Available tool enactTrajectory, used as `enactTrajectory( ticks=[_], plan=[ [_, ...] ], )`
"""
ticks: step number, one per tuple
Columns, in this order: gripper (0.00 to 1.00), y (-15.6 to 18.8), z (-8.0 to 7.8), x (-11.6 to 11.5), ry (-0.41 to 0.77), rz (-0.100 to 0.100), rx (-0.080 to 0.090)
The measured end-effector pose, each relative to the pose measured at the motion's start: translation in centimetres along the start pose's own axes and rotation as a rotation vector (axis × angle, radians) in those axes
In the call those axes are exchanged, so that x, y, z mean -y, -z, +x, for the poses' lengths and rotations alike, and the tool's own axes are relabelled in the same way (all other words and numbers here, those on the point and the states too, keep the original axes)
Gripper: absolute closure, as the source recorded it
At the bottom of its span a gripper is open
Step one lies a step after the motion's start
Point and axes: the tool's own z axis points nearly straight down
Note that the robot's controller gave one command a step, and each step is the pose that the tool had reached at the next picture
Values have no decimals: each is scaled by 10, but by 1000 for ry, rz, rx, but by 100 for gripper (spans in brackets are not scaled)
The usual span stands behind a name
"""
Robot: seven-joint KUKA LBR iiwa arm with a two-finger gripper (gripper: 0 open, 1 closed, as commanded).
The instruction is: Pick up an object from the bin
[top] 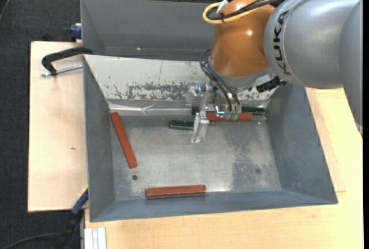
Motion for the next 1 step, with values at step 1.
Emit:
enactTrajectory(
  ticks=[1],
  plan=[
    [0,-87,-7,22,-95,1,0]
  ],
)
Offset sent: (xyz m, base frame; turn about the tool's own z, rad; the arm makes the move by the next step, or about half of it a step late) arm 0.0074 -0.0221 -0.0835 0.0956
